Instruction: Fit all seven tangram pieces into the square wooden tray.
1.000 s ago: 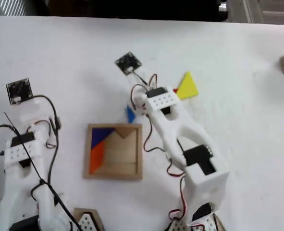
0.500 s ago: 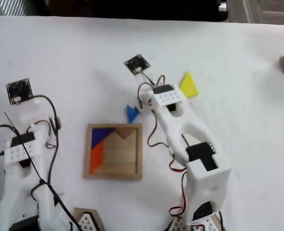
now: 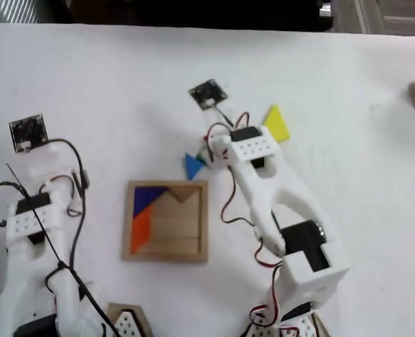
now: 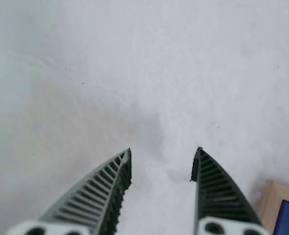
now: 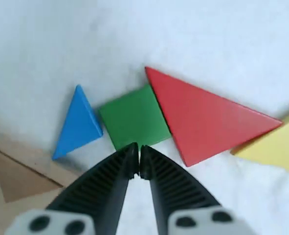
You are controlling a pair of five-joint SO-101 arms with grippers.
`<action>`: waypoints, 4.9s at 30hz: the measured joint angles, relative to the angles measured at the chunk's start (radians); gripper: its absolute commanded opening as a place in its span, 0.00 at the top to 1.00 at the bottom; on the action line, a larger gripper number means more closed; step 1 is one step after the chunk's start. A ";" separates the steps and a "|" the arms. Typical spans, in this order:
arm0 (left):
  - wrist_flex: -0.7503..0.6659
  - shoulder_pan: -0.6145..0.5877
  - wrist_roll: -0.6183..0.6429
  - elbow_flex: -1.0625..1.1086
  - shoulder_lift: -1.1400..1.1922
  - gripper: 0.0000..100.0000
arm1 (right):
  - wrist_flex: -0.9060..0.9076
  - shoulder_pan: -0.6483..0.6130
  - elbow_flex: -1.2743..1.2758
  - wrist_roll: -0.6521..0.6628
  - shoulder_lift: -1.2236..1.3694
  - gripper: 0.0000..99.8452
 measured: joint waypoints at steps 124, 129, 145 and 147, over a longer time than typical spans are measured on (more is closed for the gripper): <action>0.000 0.000 0.000 0.000 0.000 0.79 | 0.158 0.005 0.342 -0.068 -0.193 0.92; 0.000 0.000 0.000 0.000 0.000 0.79 | 0.112 0.031 0.342 0.054 -0.193 0.90; 0.000 0.000 0.000 0.000 0.000 0.79 | 0.107 0.049 0.279 0.074 -0.192 0.75; 0.000 0.000 0.000 0.000 0.000 0.79 | 0.107 0.049 0.273 0.074 -0.192 0.75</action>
